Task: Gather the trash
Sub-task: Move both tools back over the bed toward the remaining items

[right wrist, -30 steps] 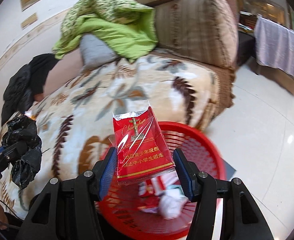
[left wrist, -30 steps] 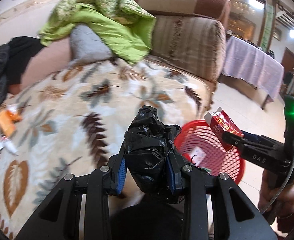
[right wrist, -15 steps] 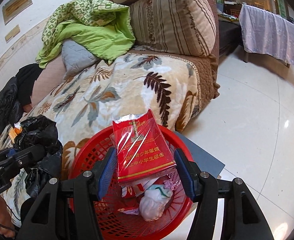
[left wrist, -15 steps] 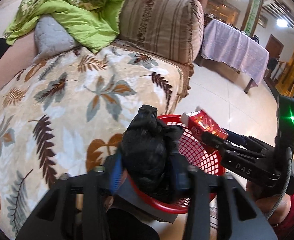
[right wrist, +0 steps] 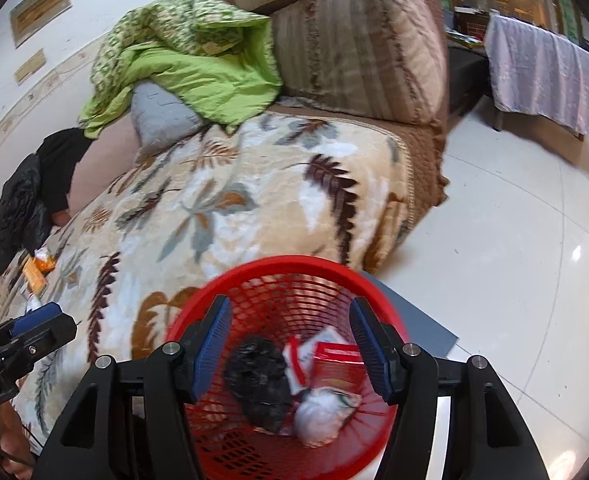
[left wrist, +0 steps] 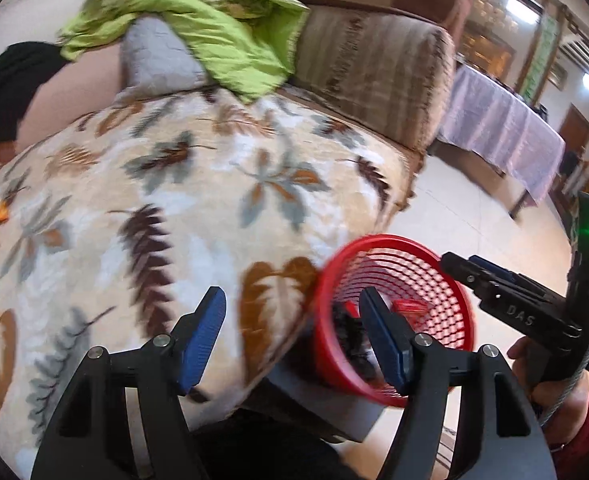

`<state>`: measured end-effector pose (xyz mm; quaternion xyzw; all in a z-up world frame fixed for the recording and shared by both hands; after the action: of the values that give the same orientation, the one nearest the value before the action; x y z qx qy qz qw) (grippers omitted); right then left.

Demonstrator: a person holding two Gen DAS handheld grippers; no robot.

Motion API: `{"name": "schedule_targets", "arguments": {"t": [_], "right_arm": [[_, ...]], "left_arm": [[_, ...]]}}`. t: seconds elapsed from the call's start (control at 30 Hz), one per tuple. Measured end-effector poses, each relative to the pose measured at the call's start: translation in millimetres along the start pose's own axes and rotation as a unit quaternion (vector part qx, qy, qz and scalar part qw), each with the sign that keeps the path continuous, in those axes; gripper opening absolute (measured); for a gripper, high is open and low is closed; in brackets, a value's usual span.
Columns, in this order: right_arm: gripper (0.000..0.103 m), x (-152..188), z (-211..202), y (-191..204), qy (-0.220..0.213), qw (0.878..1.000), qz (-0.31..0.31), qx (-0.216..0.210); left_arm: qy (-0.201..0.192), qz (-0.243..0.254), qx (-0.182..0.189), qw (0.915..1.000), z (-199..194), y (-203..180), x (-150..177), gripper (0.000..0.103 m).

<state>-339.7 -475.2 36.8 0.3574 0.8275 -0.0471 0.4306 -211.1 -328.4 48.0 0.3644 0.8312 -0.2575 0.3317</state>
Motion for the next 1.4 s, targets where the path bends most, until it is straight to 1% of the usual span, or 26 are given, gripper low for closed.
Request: {"name": "schedule_targets", "arguments": {"t": [0.1, 0.13, 0.2, 0.27, 0.43, 0.5, 0.57, 0.6, 0.63, 0.7, 0.73, 0.77, 0.83, 0.87, 0.97, 1.03, 1.07, 1.17, 1.27, 1.33, 1.4], "right_arm": [[0.065, 1, 6, 30, 0.004, 1.000, -0.018, -0.024], [0.065, 2, 8, 45, 0.008, 0.999, -0.027, -0.038], [0.065, 4, 11, 65, 0.010, 0.998, -0.042, -0.055], [0.065, 5, 14, 94, 0.010, 0.995, -0.066, -0.076], [0.065, 14, 18, 166, 0.017, 0.984, -0.117, -0.133], [0.065, 20, 21, 194, 0.026, 0.978, -0.139, -0.156], [0.065, 27, 23, 218, 0.038, 0.971, -0.154, -0.177], [0.065, 31, 25, 233, 0.047, 0.966, -0.164, -0.192], [0.065, 36, 25, 244, 0.054, 0.962, -0.174, -0.202], [0.065, 43, 28, 265, 0.065, 0.956, -0.189, -0.216], [0.065, 49, 30, 278, 0.076, 0.951, -0.198, -0.226], [0.065, 52, 32, 288, 0.084, 0.947, -0.203, -0.235], [0.065, 58, 37, 308, 0.099, 0.939, -0.212, -0.252], [0.065, 63, 41, 321, 0.108, 0.935, -0.219, -0.258], [0.065, 72, 53, 353, 0.125, 0.924, -0.237, -0.272], [0.065, 79, 64, 377, 0.138, 0.916, -0.251, -0.281], [0.065, 81, 69, 387, 0.143, 0.913, -0.256, -0.285], [0.065, 91, 90, 422, 0.160, 0.900, -0.281, -0.290], [0.065, 96, 110, 457, 0.162, 0.890, -0.306, -0.297], [0.065, 97, 125, 478, 0.160, 0.886, -0.320, -0.296], [0.065, 99, 140, 498, 0.167, 0.882, -0.325, -0.298]], "left_arm": [[-0.009, -0.018, -0.028, 0.9994, -17, 32, 4, 0.068], [-0.012, -0.022, -0.035, 0.9991, -21, 40, 5, 0.068], [-0.020, -0.033, -0.057, 0.9976, -35, 64, 8, 0.068], [-0.027, -0.044, -0.078, 0.9956, -47, 86, 12, 0.068], [-0.033, -0.092, -0.126, 0.9872, -77, 148, 30, 0.068], [-0.039, -0.114, -0.159, 0.9799, -91, 181, 39, 0.068], [-0.045, -0.128, -0.192, 0.9719, -101, 207, 48, 0.068], [-0.046, -0.141, -0.219, 0.9644, -109, 228, 54, 0.068], [-0.047, -0.150, -0.230, 0.9605, -114, 241, 58, 0.068], [-0.056, -0.180, -0.266, 0.9452, -128, 278, 70, 0.068], [-0.057, -0.187, -0.281, 0.9397, -132, 289, 74, 0.068], [-0.060, -0.199, -0.307, 0.9289, -139, 309, 81, 0.068], [-0.068, -0.205, -0.343, 0.9143, -147, 333, 89, 0.068], [-0.070, -0.209, -0.364, 0.9050, -151, 347, 95, 0.068], [-0.069, -0.233, -0.377, 0.8938, -151, 374, 112, 0.068], [-0.058, -0.252, -0.369, 0.8928, -149, 384, 120, 0.068], [-0.061, -0.258, -0.367, 0.8916, -150, 388, 121, 0.068], [-0.068, -0.248, -0.376, 0.8904, -153, 388, 117, 0.068], [-0.065, -0.259, -0.369, 0.8901, -153, 392, 119, 0.068], [-0.064, -0.265, -0.371, 0.8878, -153, 396, 121, 0.068], [-0.066, -0.275, -0.370, 0.8848, -156, 400, 123, 0.068]]}}
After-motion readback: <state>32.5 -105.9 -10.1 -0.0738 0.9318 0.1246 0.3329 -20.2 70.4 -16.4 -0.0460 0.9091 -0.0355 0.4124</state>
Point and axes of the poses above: each gripper's, at about its wrist camera, not at the fingertips, and z roughly the way its jaws point, y to its left, x to its underside, the point moved 7 cm from there along z, roughly the way its jaws point, and after that the axes turned 7 degrees about -y, right-handed, at the moved point
